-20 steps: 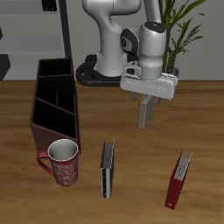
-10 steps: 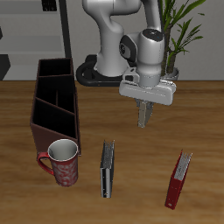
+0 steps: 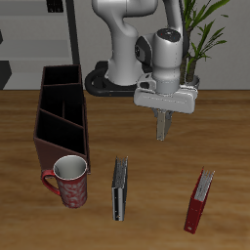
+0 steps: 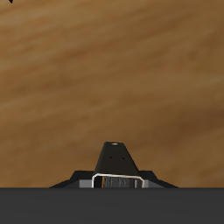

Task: Place the yellow book into the right desk caddy's front compartment

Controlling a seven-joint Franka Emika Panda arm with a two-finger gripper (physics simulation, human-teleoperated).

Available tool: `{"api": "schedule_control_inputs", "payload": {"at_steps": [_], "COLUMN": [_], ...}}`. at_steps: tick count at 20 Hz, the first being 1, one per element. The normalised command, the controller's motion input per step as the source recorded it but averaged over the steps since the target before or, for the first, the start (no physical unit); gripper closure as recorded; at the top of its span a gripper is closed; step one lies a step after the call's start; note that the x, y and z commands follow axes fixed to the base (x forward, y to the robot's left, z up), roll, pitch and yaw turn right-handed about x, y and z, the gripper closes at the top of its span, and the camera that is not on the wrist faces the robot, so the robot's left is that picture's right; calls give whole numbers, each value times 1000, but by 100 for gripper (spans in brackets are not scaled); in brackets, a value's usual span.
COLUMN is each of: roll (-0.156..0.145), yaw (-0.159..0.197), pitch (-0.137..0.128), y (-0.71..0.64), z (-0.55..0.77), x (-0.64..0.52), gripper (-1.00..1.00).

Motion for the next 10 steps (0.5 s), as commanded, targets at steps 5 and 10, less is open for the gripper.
{"api": "schedule_control_inputs", "payload": {"at_steps": [5,10], "roll": [-24,28], "yaw": [176,172], "pitch": [-73,-17], "y": [-158,-260], "z": [480,496], "x": [-5,196], "gripper": [100,100]}}
